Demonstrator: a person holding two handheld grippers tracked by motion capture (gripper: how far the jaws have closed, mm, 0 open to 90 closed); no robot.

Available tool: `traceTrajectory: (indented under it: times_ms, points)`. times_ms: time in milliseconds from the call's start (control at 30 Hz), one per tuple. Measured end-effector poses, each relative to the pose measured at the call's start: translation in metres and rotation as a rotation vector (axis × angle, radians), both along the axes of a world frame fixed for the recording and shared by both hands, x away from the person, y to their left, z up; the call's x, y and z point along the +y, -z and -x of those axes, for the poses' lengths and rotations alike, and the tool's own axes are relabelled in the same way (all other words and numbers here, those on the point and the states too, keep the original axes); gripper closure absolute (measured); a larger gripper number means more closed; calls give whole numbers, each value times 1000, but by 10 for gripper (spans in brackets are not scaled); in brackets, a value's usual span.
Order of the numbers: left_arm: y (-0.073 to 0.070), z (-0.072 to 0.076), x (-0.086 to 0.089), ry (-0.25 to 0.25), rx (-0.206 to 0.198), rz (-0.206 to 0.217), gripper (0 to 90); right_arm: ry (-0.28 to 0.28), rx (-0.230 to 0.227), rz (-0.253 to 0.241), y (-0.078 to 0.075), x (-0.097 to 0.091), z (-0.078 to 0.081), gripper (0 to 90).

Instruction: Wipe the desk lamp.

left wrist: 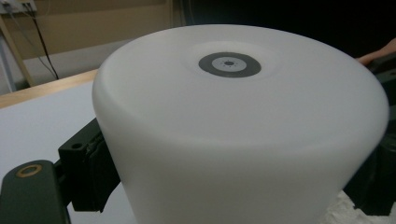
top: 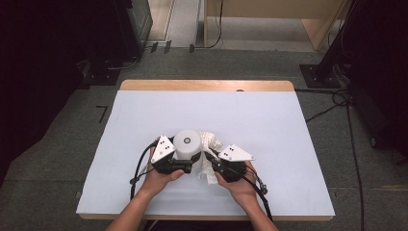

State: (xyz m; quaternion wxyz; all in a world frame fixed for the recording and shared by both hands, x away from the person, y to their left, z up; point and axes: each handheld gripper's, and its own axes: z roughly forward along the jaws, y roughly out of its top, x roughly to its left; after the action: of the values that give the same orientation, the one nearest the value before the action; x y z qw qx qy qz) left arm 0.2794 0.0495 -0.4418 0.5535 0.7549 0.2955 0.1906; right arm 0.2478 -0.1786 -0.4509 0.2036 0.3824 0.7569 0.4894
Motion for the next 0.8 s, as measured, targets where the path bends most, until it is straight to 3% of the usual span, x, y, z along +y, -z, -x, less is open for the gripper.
traceTrajectory:
  times_ms: [100, 133, 167, 233, 400, 500, 633, 733, 800]
  points:
    - [6, -5, 2, -76, -1, -50, 91, 73, 30, 3, 1, -12, -7, 804]
    - [6, -5, 2, -76, -1, -50, 91, 73, 30, 3, 1, -12, -7, 804]
    - [10, -8, 3, -144, 0, -76, 91, 119, 35, 46, 2, -21, -10, 798]
    - [14, -12, 6, -163, 23, -67, 91, 152, 76, 92, 7, -30, -16, 794]
    - [16, -13, 9, -179, 28, -76, 90, 211, 189, 100, 32, -48, -26, 737]
    - [17, -12, 9, -175, 24, -88, 90, 264, 191, 92, 35, -52, -26, 584]
    - [18, -12, 10, -173, 25, -96, 90, 321, 153, 72, 25, -56, -22, 401]
    - [18, -12, 9, -171, 28, -93, 90, 316, 156, 5, 15, -55, -20, 276]
    - [19, -12, 7, -166, 28, -100, 90, 301, 176, -7, 15, -48, -22, 182]
